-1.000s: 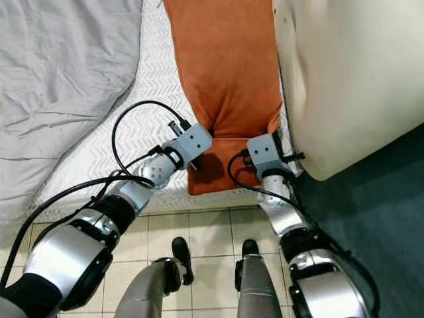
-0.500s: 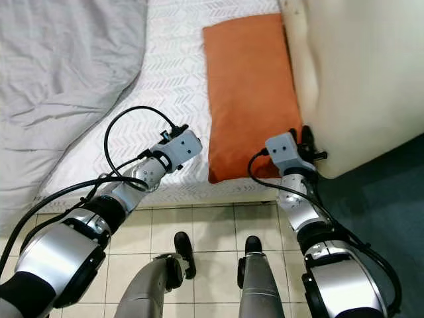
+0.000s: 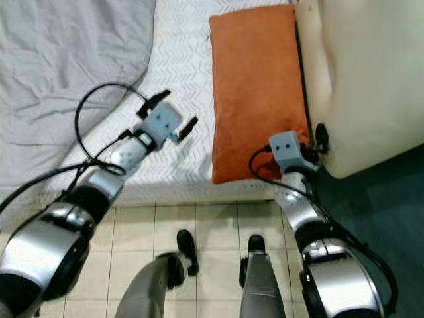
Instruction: Clean up the room
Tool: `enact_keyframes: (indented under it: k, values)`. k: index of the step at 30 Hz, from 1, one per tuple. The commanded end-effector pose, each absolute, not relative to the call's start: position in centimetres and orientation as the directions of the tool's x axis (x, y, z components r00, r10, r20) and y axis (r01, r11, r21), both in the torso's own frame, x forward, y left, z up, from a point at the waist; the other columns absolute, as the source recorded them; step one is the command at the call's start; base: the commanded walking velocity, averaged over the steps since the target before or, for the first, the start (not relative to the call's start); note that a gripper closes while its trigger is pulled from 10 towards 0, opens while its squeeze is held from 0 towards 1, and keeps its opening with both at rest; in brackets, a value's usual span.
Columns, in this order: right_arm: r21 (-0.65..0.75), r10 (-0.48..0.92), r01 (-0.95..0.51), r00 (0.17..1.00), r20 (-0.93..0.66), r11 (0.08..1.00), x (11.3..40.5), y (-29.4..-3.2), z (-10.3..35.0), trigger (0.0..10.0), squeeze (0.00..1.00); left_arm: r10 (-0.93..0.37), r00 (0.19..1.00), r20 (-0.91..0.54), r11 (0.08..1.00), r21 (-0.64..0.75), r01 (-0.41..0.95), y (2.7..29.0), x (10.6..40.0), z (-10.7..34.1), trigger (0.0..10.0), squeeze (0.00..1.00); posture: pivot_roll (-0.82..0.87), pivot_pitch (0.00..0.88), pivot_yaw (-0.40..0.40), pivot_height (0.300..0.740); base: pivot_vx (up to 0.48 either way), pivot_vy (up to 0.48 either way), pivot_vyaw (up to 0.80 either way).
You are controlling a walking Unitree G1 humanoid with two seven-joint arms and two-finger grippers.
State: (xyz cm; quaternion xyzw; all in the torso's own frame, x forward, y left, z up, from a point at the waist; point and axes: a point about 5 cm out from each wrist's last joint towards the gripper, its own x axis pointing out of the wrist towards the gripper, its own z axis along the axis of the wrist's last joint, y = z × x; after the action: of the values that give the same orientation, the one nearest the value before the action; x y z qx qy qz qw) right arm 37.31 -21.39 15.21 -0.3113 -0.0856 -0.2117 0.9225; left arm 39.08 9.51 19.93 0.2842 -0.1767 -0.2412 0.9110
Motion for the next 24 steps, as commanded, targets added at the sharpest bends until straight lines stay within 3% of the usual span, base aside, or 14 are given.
enact_keyframes:
  k: [1, 2, 3, 6, 7, 14, 15, 18, 21, 22, 24]
  values:
    - [-0.472, -0.396, 0.504, 0.863, 0.313, 0.724, 36.5, -22.5, 15.0, 10.0, 1.00, -0.547, 0.831, 0.108, 0.724, 0.560, 0.404, 11.1, 38.2, 17.1, 10.0, 1.00, -0.13, 0.521, 0.118, 0.740, 0.000, 0.000, 0.00]
    - [-0.438, -0.385, 0.495, 0.866, 0.318, 0.751, 35.2, -22.8, 14.4, 10.0, 1.00, -0.558, 0.828, 0.056, 0.719, 0.532, 0.448, 12.7, 36.5, 14.3, 10.0, 1.00, -0.13, 0.465, 0.107, 0.740, 0.000, 0.000, 0.00]
    - [-0.429, -0.380, 0.491, 0.867, 0.321, 0.758, 34.6, -22.8, 14.2, 10.0, 1.00, -0.562, 0.826, 0.037, 0.713, 0.529, 0.461, 13.3, 35.7, 13.4, 10.0, 1.00, -0.13, 0.465, 0.107, 0.740, 0.000, 0.000, 0.00]
    - [-0.417, -0.374, 0.495, 0.862, 0.341, 0.762, 33.1, -23.1, 14.2, 10.0, 1.00, -0.560, 0.828, 0.032, 0.722, 0.509, 0.468, 14.4, 34.2, 12.2, 10.0, 1.00, -0.13, 0.418, 0.096, 0.740, 0.000, 0.000, 0.00]
    - [-0.416, -0.374, 0.501, 0.859, 0.350, 0.759, 32.6, -23.2, 14.2, 10.0, 1.00, -0.561, 0.827, 0.027, 0.722, 0.505, 0.473, 14.6, 33.7, 11.7, 10.0, 1.00, -0.13, 0.366, 0.088, 0.740, 0.000, 0.000, 0.00]
    - [-0.328, -0.392, 0.581, 0.779, 0.489, 0.745, 29.0, -23.4, 17.9, 10.0, 1.00, -0.519, 0.847, 0.112, 0.792, 0.436, 0.428, 15.5, 31.2, 12.8, 10.0, 1.00, -0.14, 0.221, 0.077, 0.740, 0.000, 0.000, 0.00]
    - [-0.309, -0.394, 0.566, 0.790, 0.470, 0.764, 28.4, -23.3, 17.7, 10.0, 1.00, -0.501, 0.858, 0.112, 0.810, 0.410, 0.420, 15.5, 30.9, 12.6, 10.0, 1.00, -0.13, 0.161, 0.075, 0.740, 0.000, 0.000, 0.00]
    - [-0.273, -0.401, 0.513, 0.836, 0.376, 0.814, 27.0, -23.0, 16.0, 10.0, 1.00, -0.425, 0.901, 0.093, 0.866, 0.331, 0.374, 15.7, 30.0, 11.3, 10.0, 1.00, -0.13, 0.114, 0.076, 0.740, 0.000, 0.000, 0.00]
    - [-0.221, -0.424, 0.451, 0.891, 0.160, 0.865, 25.8, -23.2, 11.9, 10.0, 1.00, -0.369, 0.928, 0.058, 0.900, 0.270, 0.341, 15.6, 29.0, 9.4, 10.0, 1.00, -0.12, 0.030, 0.062, 0.740, 0.000, 0.000, 0.00]
    - [-0.172, -0.417, 0.412, 0.909, 0.009, 0.895, 24.8, -23.4, 9.2, 10.0, 1.00, -0.325, 0.945, 0.028, 0.924, 0.220, 0.312, 15.3, 28.2, 8.1, 10.0, 1.00, -0.12, 0.000, 0.056, 0.740, 0.000, 0.000, 0.00]
    - [-0.139, -0.411, 0.398, 0.908, -0.079, 0.907, 24.3, -23.7, 7.6, 10.0, 1.00, -0.291, 0.957, 0.008, 0.941, 0.181, 0.285, 15.0, 28.0, 7.2, 10.0, 1.00, -0.12, 0.000, 0.049, 0.740, 0.000, 0.000, 0.00]
